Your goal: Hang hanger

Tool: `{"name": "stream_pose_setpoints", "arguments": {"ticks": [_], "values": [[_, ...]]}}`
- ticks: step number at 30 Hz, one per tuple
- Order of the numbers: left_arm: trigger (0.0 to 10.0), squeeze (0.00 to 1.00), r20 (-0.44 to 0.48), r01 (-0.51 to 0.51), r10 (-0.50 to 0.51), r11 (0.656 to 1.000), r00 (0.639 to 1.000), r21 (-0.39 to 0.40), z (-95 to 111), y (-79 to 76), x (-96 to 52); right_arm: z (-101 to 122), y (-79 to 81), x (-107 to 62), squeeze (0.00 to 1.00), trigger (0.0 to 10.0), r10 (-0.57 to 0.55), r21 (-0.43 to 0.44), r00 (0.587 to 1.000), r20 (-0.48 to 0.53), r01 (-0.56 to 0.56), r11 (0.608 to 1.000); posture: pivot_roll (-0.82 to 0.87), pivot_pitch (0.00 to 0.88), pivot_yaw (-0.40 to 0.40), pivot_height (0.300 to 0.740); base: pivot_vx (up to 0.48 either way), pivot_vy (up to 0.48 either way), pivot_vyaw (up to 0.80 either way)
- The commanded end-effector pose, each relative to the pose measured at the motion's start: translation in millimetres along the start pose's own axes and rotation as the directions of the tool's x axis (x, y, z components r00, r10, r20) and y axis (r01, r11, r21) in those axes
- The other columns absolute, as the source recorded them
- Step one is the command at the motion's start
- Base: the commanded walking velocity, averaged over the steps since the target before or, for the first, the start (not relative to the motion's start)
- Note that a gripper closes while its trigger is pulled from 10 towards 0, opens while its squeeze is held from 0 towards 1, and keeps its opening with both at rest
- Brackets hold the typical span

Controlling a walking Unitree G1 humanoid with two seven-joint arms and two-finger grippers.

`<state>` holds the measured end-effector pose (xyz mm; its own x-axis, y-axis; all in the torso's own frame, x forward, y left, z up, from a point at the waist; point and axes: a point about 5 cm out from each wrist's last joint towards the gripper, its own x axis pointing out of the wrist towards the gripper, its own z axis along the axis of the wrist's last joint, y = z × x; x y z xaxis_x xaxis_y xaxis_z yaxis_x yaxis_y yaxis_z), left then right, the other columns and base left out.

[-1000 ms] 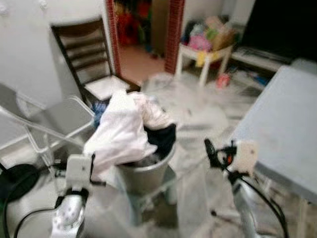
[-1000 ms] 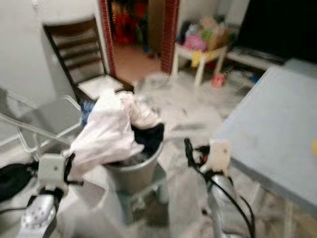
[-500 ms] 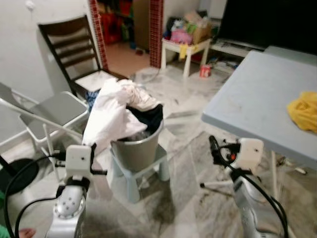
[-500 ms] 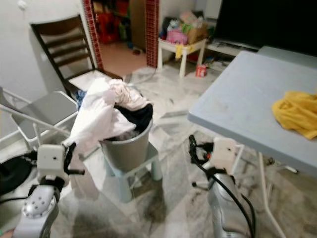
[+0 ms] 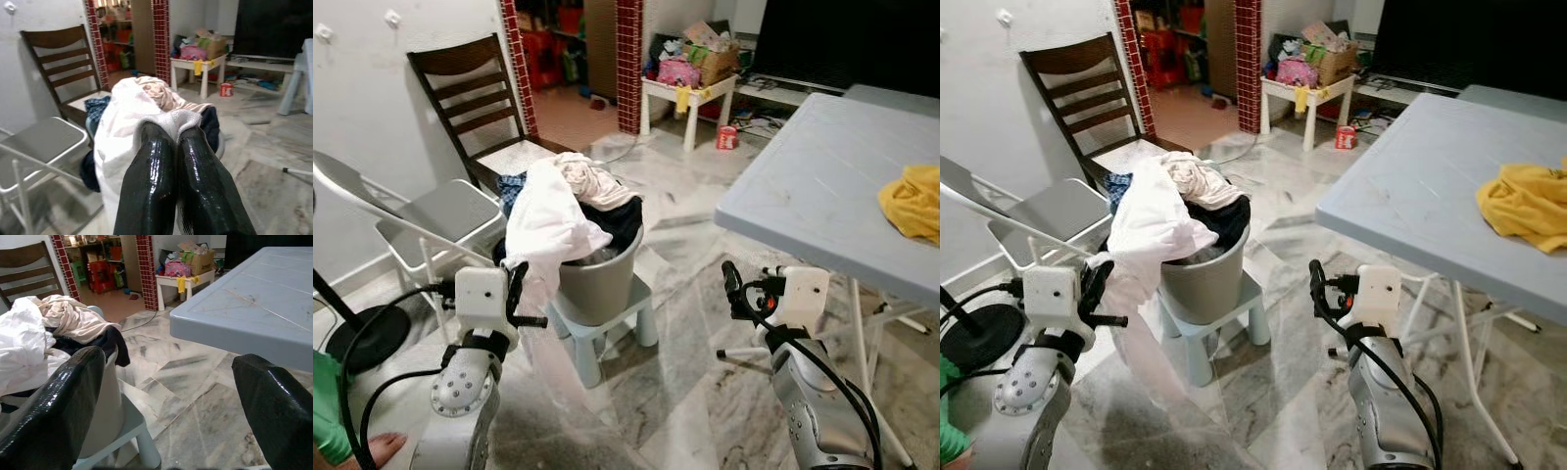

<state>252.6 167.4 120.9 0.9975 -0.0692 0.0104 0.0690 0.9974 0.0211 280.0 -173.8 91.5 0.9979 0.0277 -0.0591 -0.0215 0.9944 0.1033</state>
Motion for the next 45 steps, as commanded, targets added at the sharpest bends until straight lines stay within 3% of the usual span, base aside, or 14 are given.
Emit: {"name": "stream_pose_setpoints", "arguments": {"ticks": [1, 23, 45], "values": [[10.0, 0.0, 0.032, 0.017, -0.017, 1.0, 0.999, -0.008, 9.0, 0.0, 2.2, 2.1, 0.7, 1.3, 0.0, 10.0, -0.006, -0.001, 1.0, 0.007, 0.006, 1.0, -0.03, 0.0, 0.051, 0.74, 0.0, 0.0, -0.54], [10.0, 0.0, 0.041, 0.089, -0.087, 0.994, 0.995, -0.058, 16.6, -10.7, 6.6, 2.4, 2.5, 1.7, 0.0, 10.0, -0.011, -0.011, 1.0, 0.014, 0.011, 1.0, -0.04, 0.0, 0.058, 0.74, 0.0, 0.0, -0.78], [10.0, 0.0, 0.04, 0.136, -0.133, 0.988, 0.99, -0.069, 20.3, -20.1, 9.1, 1.6, 5.0, 3.8, 0.0, 10.0, -0.009, -0.015, 1.0, 0.017, 0.01, 1.0, -0.04, 0.0, 0.064, 0.74, 0.275, 0.0, -0.69]]}}
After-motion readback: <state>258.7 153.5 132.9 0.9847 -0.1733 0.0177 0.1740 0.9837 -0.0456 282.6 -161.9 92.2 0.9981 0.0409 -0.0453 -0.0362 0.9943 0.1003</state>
